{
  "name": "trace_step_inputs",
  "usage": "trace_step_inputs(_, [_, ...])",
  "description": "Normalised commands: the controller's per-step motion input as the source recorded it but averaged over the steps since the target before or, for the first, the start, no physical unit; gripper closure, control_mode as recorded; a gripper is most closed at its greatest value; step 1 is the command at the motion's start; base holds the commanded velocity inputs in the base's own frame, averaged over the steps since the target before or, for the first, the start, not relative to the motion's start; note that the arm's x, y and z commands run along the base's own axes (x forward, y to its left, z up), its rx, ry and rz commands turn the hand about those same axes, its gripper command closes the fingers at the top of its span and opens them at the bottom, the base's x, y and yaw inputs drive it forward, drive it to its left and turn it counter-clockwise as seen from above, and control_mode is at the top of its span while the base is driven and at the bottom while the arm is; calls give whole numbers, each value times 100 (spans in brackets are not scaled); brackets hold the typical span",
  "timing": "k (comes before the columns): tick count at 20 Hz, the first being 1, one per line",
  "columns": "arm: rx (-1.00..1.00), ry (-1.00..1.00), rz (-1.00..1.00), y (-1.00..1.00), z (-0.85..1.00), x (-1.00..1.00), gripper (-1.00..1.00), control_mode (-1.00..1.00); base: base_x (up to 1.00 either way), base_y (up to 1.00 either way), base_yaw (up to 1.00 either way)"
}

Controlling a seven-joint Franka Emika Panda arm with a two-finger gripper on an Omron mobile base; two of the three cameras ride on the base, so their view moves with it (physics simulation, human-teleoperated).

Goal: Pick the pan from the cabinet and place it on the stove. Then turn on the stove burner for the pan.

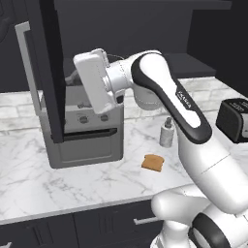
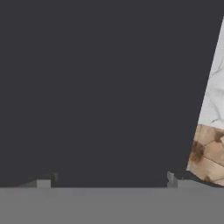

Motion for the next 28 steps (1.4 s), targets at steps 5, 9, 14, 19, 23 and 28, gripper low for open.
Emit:
trace_step_inputs(5, [0,-26,-5,-67,-2,-40,-100,-100,0,0,0])
trace_step_inputs(9, [0,-15,-7,-53,-9,-29,-100,-100,0,0,0])
trace_step_inputs(14, [0,-2,-3,-38,-1,0,-100,-100,0,0,0])
trace_step_inputs(19, [-1,-8,-8,-47,1,1,-100,-100,0,0,0])
trace_step_inputs(23, [0,-3,-10,-58,1,9,-100,-100,0,0,0])
trace_step_inputs(28, [0,0,-15,-59,3,35,-100,-100,0,0,0])
